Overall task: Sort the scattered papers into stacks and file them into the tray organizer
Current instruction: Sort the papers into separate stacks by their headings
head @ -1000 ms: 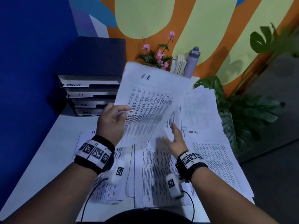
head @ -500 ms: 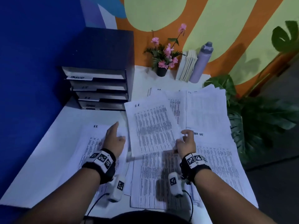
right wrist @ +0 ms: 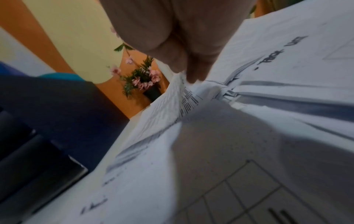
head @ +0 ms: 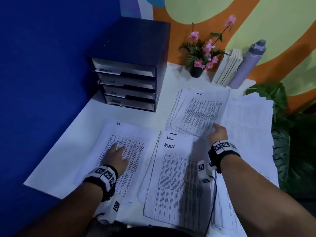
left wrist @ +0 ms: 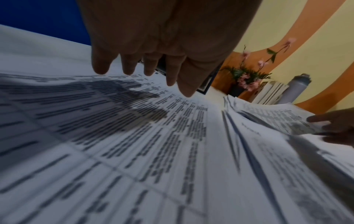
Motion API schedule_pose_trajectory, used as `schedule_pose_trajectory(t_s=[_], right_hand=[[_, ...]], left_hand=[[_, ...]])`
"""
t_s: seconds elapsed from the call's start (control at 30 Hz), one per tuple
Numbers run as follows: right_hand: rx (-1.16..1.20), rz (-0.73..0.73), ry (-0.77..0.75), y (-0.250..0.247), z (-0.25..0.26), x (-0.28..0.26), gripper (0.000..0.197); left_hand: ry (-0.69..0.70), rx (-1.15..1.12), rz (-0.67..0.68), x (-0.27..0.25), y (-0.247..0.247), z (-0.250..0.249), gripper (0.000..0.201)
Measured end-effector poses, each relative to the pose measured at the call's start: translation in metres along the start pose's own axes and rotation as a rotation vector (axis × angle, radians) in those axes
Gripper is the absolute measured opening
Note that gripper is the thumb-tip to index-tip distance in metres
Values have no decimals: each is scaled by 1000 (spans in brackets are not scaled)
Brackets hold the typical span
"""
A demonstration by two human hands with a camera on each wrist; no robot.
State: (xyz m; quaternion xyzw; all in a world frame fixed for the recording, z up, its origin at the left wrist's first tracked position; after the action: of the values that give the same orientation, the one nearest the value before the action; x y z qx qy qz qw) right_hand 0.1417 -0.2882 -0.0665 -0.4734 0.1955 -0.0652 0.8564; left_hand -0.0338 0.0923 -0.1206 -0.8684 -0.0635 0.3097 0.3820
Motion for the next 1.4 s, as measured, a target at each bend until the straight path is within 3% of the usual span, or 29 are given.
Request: schedule_pose_trajectory(t_s=[0.13,0.23,0.33,0.43,0.53,0.63,0.7,0.8,0.87,1.1,1.2,1.3,1.4], right_hand=[[-319,29,-54,12,17,-24,61],[-240,178,-217,45,46,-58,47],[-74,430,-233,90,57,-102,34],[-79,513,-277,125,66,-139,25],[-92,556,-259,148,70,-160,28],[-28,506,-167,154,69,-164,19],[3,449,-103,150,64,-162,11],[73,377,-11,138,52,-156,13],[170,358,52,135,42,-155,13],[305,363,83,138,36,-166,25],[338,374,86,138,38,-168,28],[315,316,71,132,37,-163,19],[176,275,6,126,36,-155,13]], left_hand=[[-94,236,27,0,-5,19,77],[-136,258,50,0,-9,33,89],[-149,264,108,-2,-8,41,93],[-109,277,191,-9,0,42,91],[-20,312,262,-22,11,37,83],[121,244,252,-29,15,25,71],[183,154,170,-24,6,20,65],[107,125,-34,-7,-23,33,67],[13,166,-92,4,-38,48,73],[-82,185,-106,27,-52,64,68],[-78,187,-119,29,-52,71,75],[-110,200,-135,30,-56,80,84],[-121,123,-157,33,-66,86,78]])
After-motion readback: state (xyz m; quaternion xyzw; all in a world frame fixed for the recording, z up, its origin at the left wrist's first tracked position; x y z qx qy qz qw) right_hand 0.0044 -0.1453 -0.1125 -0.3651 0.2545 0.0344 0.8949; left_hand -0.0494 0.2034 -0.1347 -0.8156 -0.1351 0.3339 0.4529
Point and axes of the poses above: each hand's wrist, its own x-axis towards the middle knuckle, its own y-axis out of the palm, z = x × y, the point moved 7 cm from there along x, towards the middle knuckle, and after that the axes turned 9 degrees about -x, right-handed, at the moved point
